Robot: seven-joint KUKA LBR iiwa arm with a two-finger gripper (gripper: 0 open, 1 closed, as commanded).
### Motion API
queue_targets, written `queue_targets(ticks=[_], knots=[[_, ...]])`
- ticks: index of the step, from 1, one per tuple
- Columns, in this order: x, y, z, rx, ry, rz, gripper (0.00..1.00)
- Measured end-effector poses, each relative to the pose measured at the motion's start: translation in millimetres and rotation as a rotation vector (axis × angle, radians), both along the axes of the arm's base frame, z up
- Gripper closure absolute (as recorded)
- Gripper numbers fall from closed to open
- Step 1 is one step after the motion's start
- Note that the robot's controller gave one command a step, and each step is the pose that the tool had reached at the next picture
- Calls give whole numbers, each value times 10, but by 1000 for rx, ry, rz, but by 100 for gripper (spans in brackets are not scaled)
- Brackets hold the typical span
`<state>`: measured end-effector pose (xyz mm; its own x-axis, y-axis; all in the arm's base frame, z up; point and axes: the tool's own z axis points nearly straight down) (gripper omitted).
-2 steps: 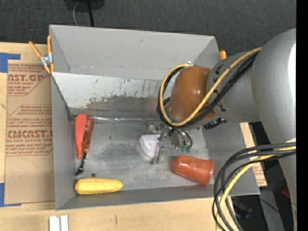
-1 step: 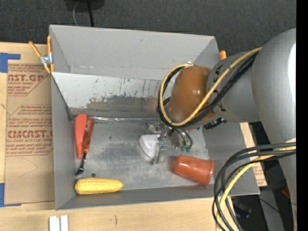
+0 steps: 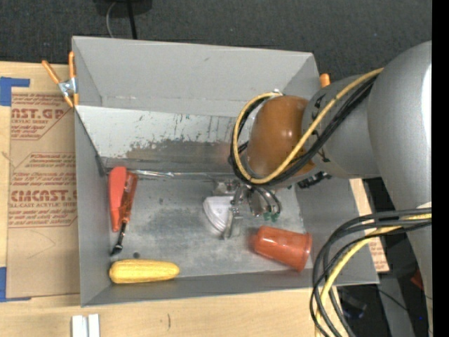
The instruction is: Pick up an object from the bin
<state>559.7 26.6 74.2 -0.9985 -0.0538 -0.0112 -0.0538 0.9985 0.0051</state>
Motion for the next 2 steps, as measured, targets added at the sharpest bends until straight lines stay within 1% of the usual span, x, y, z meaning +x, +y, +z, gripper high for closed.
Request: queue_targets(ticks=[1, 2], knots=[[-20, -2, 86, -1, 7, 0, 100], [-34, -3, 303, -1, 12, 1, 100]])
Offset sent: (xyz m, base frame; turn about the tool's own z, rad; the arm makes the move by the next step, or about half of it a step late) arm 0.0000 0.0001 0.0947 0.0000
